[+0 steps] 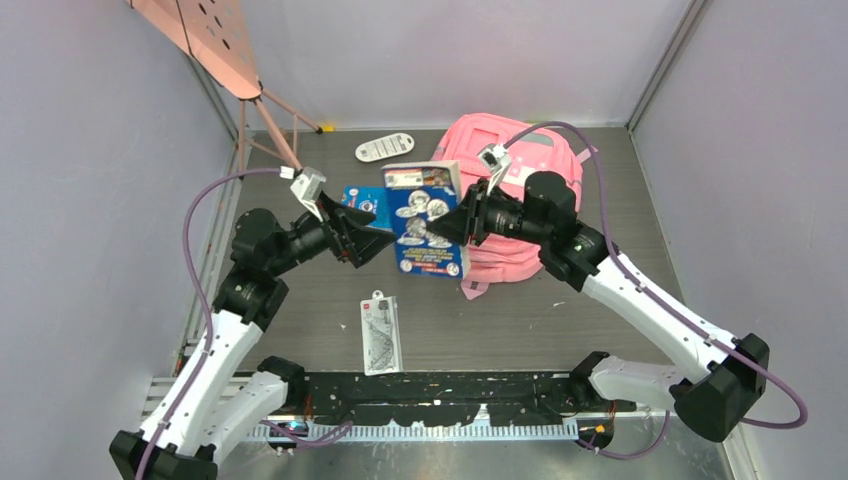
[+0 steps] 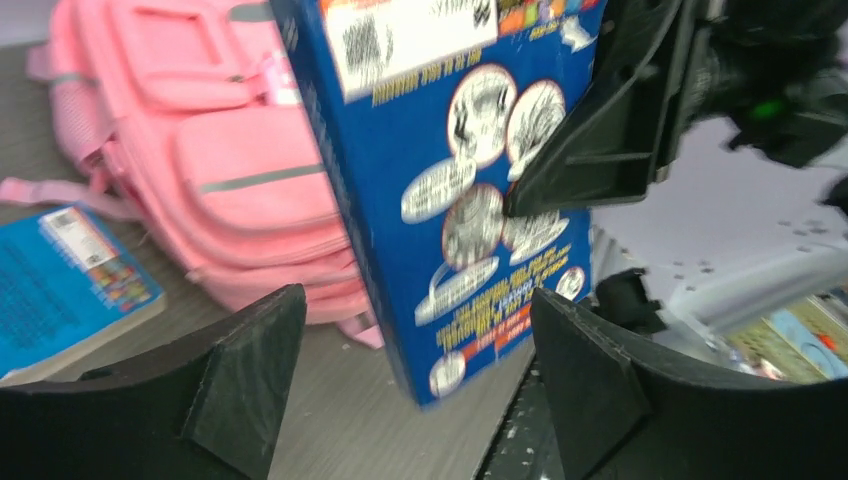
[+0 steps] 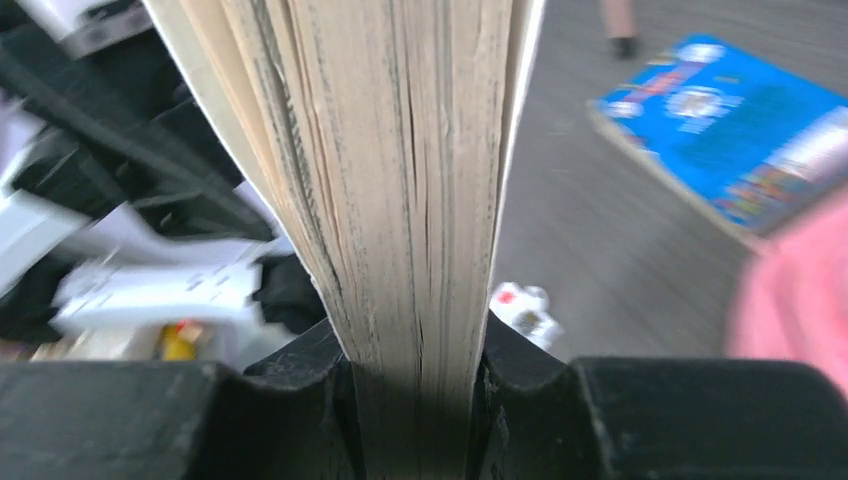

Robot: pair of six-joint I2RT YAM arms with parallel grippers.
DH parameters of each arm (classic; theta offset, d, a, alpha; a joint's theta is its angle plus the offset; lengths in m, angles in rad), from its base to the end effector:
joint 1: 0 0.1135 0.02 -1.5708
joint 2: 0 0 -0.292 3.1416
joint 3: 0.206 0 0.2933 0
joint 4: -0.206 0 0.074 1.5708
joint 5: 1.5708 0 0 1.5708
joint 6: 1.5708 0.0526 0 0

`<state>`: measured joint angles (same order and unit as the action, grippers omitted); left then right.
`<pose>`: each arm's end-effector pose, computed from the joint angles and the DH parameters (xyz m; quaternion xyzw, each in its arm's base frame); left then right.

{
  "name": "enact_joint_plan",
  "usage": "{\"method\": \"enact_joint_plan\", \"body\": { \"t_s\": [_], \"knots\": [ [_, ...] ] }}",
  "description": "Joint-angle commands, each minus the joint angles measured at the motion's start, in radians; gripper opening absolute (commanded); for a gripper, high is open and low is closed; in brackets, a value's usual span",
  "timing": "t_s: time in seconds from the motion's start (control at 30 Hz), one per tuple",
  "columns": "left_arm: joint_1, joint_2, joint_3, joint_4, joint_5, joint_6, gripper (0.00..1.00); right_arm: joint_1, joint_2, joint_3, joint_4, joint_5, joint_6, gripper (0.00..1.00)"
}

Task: Pack the student bag
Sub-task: Pick up the book from the center of the board, then place the book in the student bag.

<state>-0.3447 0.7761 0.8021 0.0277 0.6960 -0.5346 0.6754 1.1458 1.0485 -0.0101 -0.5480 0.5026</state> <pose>0.1874 -0.1031 0.3916 0.1851 0.6672 -0.5027 0.5176 0.2243 0.2148 0.3986 -0.2419 0.6980 0.5247 0.4230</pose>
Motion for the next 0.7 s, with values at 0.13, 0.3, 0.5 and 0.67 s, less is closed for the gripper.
{"method": "enact_joint_plan", "body": {
  "t_s": [0.13,0.3,0.5,0.67],
  "knots": [
    [-0.171,0.241,-0.032,-0.067,-0.382,0.324,0.88,-0.304,-0.094,-0.013,-0.284,0.425,0.038,0.00],
    [-0.353,0.468,0.037,0.017,-0.478,0.440,0.88,-0.421,-0.204,-0.029,-0.459,0.671,0.020,0.00],
    [-0.430,0.738,0.171,0.081,-0.502,0.526,0.88,-0.425,-0.329,-0.079,-0.555,0.906,-0.014,0.00],
    [-0.467,0.874,0.264,0.111,-0.539,0.600,0.87,-0.425,-0.418,-0.107,-0.593,0.881,-0.005,0.00]
  ]
}}
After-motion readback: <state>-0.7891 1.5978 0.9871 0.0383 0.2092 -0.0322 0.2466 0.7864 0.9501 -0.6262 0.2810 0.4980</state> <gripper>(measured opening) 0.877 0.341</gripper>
